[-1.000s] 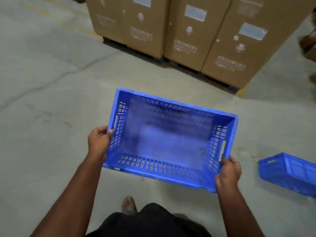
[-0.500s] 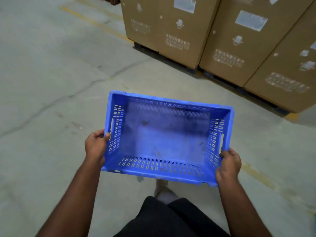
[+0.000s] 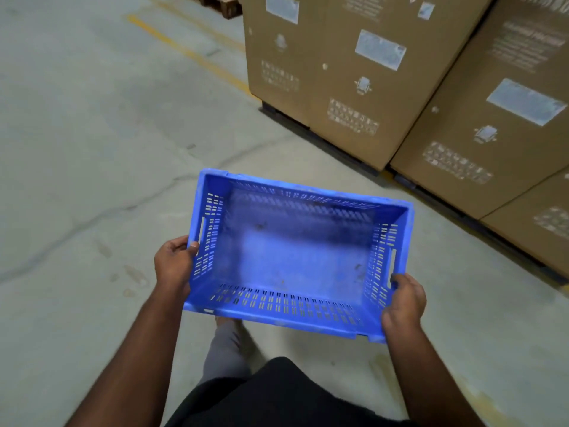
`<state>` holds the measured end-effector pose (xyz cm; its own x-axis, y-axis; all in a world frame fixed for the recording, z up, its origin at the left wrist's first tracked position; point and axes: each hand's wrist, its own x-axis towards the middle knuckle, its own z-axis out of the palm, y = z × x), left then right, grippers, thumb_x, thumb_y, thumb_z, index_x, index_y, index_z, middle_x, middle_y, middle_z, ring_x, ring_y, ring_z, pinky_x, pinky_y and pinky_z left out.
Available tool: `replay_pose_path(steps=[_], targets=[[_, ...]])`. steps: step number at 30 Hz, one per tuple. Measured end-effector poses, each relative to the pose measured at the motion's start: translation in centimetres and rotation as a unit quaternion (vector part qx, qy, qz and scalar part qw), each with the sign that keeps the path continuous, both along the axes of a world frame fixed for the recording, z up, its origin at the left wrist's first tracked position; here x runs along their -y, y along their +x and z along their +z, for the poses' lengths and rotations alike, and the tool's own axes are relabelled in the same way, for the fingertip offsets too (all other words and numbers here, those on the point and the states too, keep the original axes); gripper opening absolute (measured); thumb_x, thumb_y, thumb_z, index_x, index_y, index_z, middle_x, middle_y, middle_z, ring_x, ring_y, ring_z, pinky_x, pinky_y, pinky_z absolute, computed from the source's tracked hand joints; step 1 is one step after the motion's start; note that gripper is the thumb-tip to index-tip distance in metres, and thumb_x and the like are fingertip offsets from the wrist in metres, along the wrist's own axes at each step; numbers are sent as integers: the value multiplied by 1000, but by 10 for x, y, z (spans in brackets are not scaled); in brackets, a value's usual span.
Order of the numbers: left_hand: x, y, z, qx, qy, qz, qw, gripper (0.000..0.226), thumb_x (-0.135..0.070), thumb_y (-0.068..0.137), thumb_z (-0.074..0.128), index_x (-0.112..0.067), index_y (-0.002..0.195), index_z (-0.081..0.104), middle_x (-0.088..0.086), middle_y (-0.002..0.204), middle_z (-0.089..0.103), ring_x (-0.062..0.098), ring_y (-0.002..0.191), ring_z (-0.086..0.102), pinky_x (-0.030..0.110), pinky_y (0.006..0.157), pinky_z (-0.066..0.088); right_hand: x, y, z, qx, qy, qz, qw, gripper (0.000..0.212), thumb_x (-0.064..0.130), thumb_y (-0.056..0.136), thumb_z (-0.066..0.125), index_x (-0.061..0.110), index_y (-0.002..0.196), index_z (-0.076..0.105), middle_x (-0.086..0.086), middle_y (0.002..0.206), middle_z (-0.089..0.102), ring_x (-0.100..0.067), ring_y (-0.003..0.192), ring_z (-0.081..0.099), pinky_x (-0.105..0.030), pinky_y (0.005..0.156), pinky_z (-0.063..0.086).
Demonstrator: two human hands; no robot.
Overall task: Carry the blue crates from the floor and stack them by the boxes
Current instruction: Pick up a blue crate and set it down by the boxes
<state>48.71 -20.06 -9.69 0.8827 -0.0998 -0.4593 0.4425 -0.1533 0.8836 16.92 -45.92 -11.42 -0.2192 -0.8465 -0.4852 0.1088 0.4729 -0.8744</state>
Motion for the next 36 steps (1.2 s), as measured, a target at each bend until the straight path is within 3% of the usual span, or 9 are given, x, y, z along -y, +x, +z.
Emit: replay_pose_path(steps=[2, 6, 12, 16, 19, 23, 26, 31, 36], targets=[[33, 53, -9, -3, -7, -11, 1000, 22, -4, 90, 66, -3, 112, 66, 20, 102, 71, 29, 85, 66, 55, 89, 56, 20, 49, -4, -3, 1, -10, 1000, 20, 2, 80, 63, 8, 98, 67, 13, 47, 57, -3, 42, 51, -20, 54, 46], [101, 152, -6, 0, 7, -80, 997, 19, -4, 89, 65, -4, 108, 69, 19, 96, 73, 27, 80, 68, 48, 83, 59, 58, 128, 5, -26, 14, -50, 998, 10, 12, 64, 63, 17, 60, 54, 0, 56, 43, -21, 59, 40, -37, 60, 36], [225, 272, 1, 10, 44, -192, 980, 14, -10, 84, 69, -13, 97, 75, 12, 91, 76, 27, 80, 72, 52, 83, 59, 140, 197, 1, -23, 16, -98, 995, 14, 28, 47, 64, 16, 50, 56, -9, 67, 43, -26, 68, 41, -46, 61, 42], [323, 326, -18, 13, 54, -236, 970, 6, -16, 79, 71, -21, 81, 74, 9, 87, 76, 33, 89, 73, 56, 84, 58, 190, 236, -2, 23, 7, -176, 984, 4, 20, 57, 64, 18, 55, 60, -2, 68, 53, -23, 66, 50, -39, 63, 44], [404, 351, -37, 18, 65, -257, 964, 9, -11, 83, 69, -19, 79, 72, 12, 87, 75, 34, 89, 72, 56, 83, 58, 242, 267, -13, 27, 14, -190, 981, 17, 8, 76, 58, 15, 61, 56, 13, 49, 50, -9, 47, 47, -25, 50, 42], [519, 389, -78, 4, 94, -270, 958, 8, -9, 84, 69, -15, 89, 71, 15, 91, 74, 34, 87, 72, 55, 82, 58, 332, 295, -65, 75, 49, -228, 969, 5, 15, 65, 63, 12, 68, 62, -2, 67, 61, -23, 60, 60, -32, 59, 53], [600, 414, -116, -1, 138, -285, 949, 5, -9, 81, 68, -11, 86, 70, 16, 83, 72, 33, 77, 71, 52, 75, 60, 401, 315, -117, 125, 118, -258, 951, 17, 18, 56, 68, 14, 69, 59, -6, 64, 61, -27, 57, 60, -37, 62, 54], [708, 454, -204, -10, 210, -343, 916, 22, 2, 84, 63, -15, 69, 66, 0, 59, 63, 21, 58, 58, 35, 66, 53, 499, 368, -182, 93, 180, -315, 927, 20, 11, 80, 50, 16, 60, 50, -1, 50, 56, -22, 42, 53, -28, 54, 48], [784, 491, -326, -13, 281, -363, 888, 14, -1, 84, 62, -11, 88, 70, 3, 67, 61, 19, 55, 55, 21, 47, 47, 556, 387, -323, 36, 236, -347, 907, 9, 17, 57, 60, 15, 57, 52, -10, 68, 51, -28, 66, 51, -46, 64, 46]])
